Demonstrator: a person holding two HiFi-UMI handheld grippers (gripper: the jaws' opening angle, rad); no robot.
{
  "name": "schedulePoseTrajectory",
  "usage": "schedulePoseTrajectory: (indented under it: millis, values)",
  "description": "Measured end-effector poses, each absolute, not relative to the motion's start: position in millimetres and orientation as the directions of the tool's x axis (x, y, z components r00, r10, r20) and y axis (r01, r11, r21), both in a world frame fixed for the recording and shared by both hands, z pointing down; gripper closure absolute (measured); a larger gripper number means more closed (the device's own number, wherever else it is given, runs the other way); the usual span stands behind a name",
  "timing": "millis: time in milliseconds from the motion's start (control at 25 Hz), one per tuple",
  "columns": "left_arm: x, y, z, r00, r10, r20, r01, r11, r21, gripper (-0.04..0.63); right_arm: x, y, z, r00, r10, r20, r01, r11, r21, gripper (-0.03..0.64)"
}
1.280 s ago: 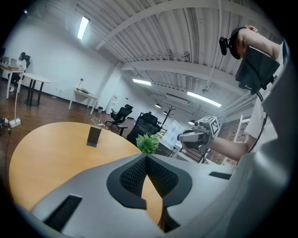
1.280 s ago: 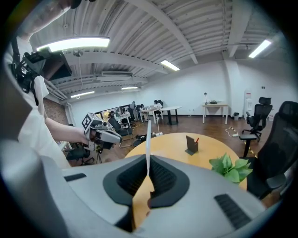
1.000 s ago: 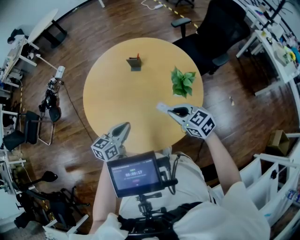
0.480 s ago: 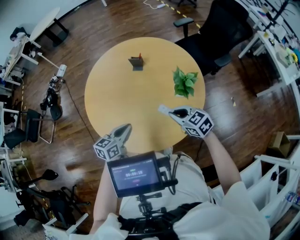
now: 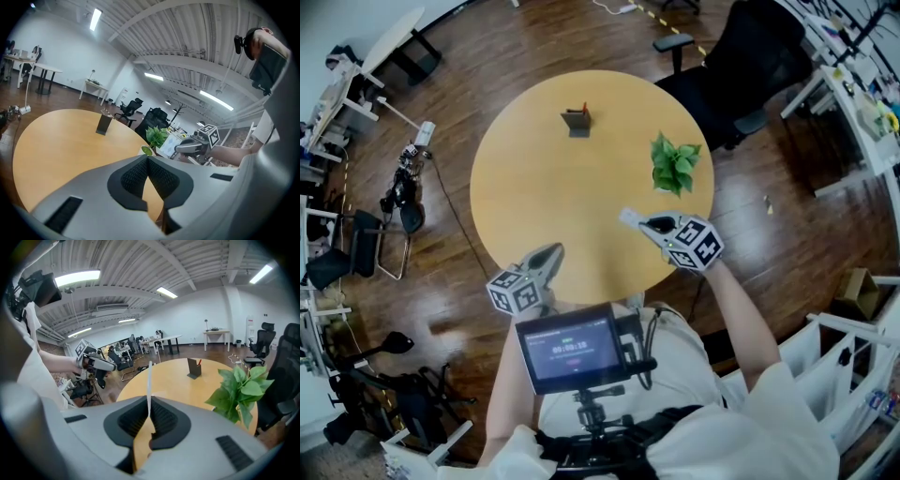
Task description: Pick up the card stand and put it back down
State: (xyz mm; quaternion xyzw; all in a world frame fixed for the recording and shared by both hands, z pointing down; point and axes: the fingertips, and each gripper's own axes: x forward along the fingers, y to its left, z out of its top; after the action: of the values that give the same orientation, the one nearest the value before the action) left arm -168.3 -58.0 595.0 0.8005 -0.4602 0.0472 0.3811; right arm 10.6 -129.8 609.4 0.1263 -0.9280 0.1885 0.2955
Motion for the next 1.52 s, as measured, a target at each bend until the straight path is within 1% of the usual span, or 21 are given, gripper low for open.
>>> schedulePoseTrajectory:
  millis: [400, 800, 1040, 1280, 1520]
  values:
    - [-173, -56, 604, 0.560, -0.697, 0.448, -0.777, -0.254, 0.576, 0.594, 17, -131, 658, -0.743, -0.099, 0.662, -0.364, 0.890, -0.275, 0.588]
    - [-171, -47, 618, 0.567, -0.673, 0.475, -0.774, -0.236, 0.588, 0.594, 23, -132, 685, -0.726, -0.086, 0.682, -0.381, 0.877, -0.295, 0.588]
    - [-172, -47, 623, 0.561, -0.686, 0.463, -0.765, -0.215, 0.607, 0.594, 19, -131, 698, -0.719, -0.075, 0.691, -0.376, 0.878, -0.296, 0.588]
    - [-172, -56, 615, 0.572, -0.722, 0.389, -0.722, -0.218, 0.657, 0.594, 17, -134, 711, -0.713, -0.067, 0.698, -0.376, 0.877, -0.300, 0.588]
    - [-176, -57, 613, 0.574, -0.727, 0.376, -0.708, -0.209, 0.674, 0.594, 15, -134, 728, -0.703, -0.044, 0.710, -0.369, 0.876, -0.311, 0.588]
